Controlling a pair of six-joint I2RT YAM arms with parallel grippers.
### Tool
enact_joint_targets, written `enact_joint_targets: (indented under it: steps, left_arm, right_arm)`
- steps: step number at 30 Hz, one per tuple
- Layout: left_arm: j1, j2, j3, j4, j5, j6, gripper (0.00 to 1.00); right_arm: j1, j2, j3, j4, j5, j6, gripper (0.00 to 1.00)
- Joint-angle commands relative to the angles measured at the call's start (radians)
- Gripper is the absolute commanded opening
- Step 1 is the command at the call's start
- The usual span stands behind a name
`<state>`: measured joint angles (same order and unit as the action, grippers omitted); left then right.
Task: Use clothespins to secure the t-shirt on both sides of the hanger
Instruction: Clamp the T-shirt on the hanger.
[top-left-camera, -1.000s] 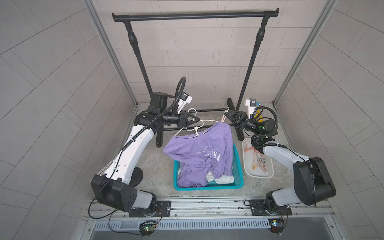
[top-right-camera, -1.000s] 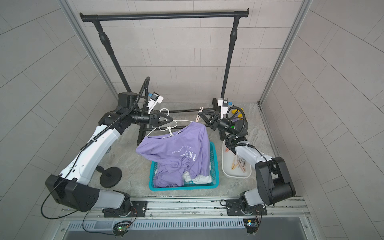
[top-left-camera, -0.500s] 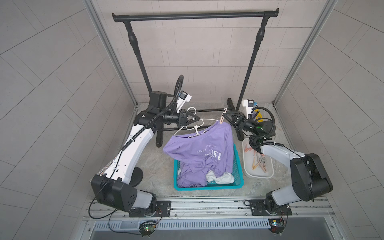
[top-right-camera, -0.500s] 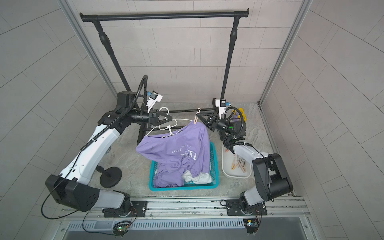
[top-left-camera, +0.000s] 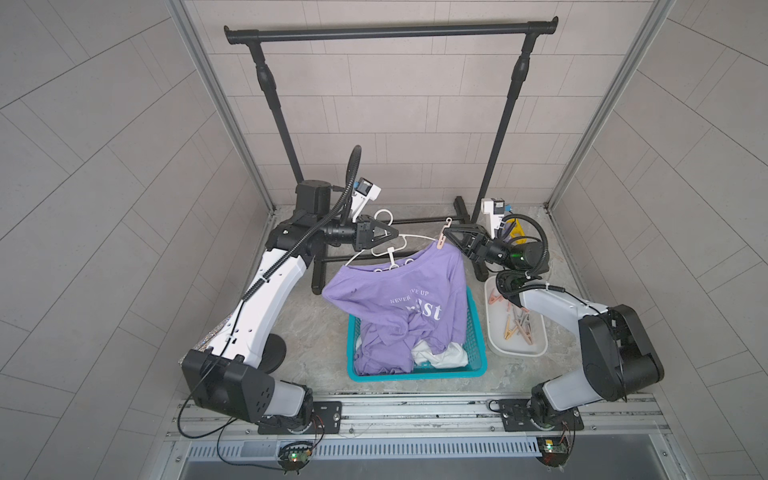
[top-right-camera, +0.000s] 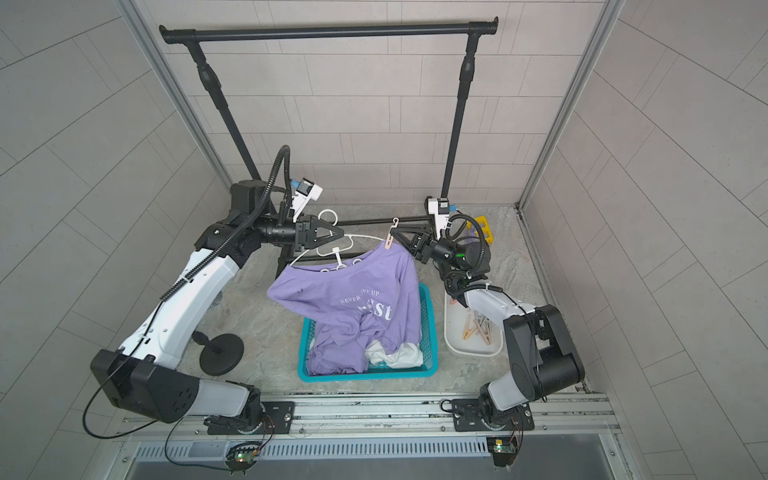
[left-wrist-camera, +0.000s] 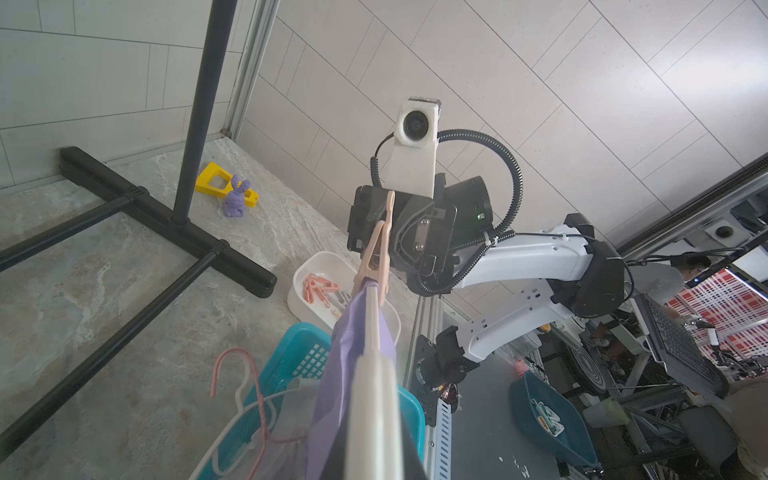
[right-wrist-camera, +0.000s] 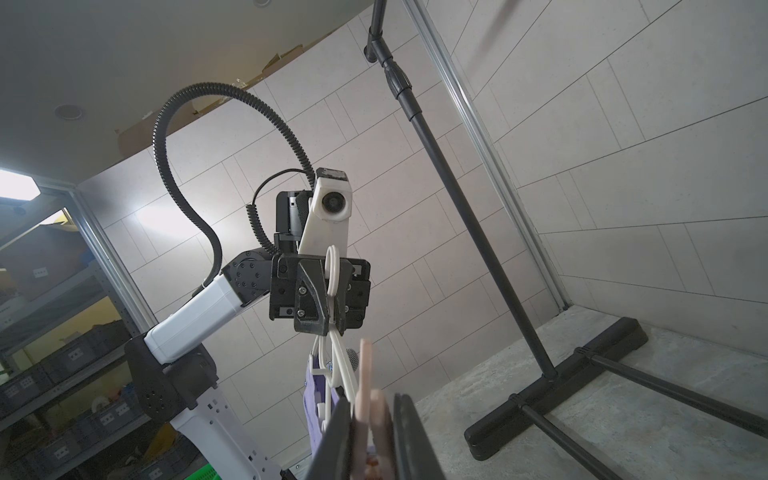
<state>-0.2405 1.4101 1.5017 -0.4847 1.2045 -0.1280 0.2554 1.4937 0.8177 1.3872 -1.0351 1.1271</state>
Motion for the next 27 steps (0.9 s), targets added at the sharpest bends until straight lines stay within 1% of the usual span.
enact_joint_targets:
  steps: [1,3,4,6,8,11,13,14,15,19,23,25,27]
  left_arm:
    - [0.009,-0.014,0.007,0.071,0.026,-0.012,0.0]
    - [0.009,-0.014,0.004,0.071,0.022,-0.013,0.0]
    - [0.008,-0.016,0.003,0.07,0.019,-0.013,0.0]
    - [0.009,-0.018,0.002,0.066,0.009,-0.011,0.0]
    - [0.009,-0.016,0.005,0.05,-0.008,0.0,0.0]
    - [0.007,-0.009,0.015,0.024,-0.031,0.015,0.0]
    - [0.005,-0.008,0.017,0.008,-0.036,0.026,0.0]
    - [0.005,-0.008,0.017,0.001,-0.04,0.033,0.0]
    - [0.005,-0.011,0.015,-0.006,-0.05,0.04,0.0]
    - [0.0,-0.014,0.002,-0.01,-0.083,0.042,0.0]
    - [-0.013,-0.021,-0.007,-0.027,-0.138,0.05,0.0]
    - [-0.021,-0.03,-0.018,-0.027,-0.167,0.048,0.0]
    - [-0.031,-0.039,-0.03,-0.027,-0.197,0.043,0.0]
  right_arm:
    - [0.011,0.016,0.006,0.031,-0.034,0.014,0.0]
    - [0.011,0.022,0.005,0.031,-0.035,0.014,0.0]
    - [0.01,0.023,0.005,0.026,-0.036,0.015,0.05]
    - [0.011,0.023,0.007,0.016,-0.034,0.016,0.24]
    - [0.004,0.022,0.01,0.001,-0.025,0.012,0.31]
    - [-0.013,0.008,0.008,-0.042,-0.01,-0.003,0.59]
    - [-0.03,-0.018,-0.004,-0.099,0.016,-0.029,0.86]
    - [-0.034,-0.036,-0.011,-0.126,0.023,-0.051,0.94]
    - [-0.036,-0.059,-0.012,-0.196,0.029,-0.09,0.99]
    - [-0.035,-0.153,-0.009,-0.508,0.062,-0.296,1.0]
    - [-0.036,-0.232,-0.007,-0.75,0.133,-0.431,1.0]
    - [-0.035,-0.28,-0.008,-0.866,0.197,-0.492,1.0]
    - [-0.034,-0.335,0.001,-1.034,0.299,-0.565,1.0]
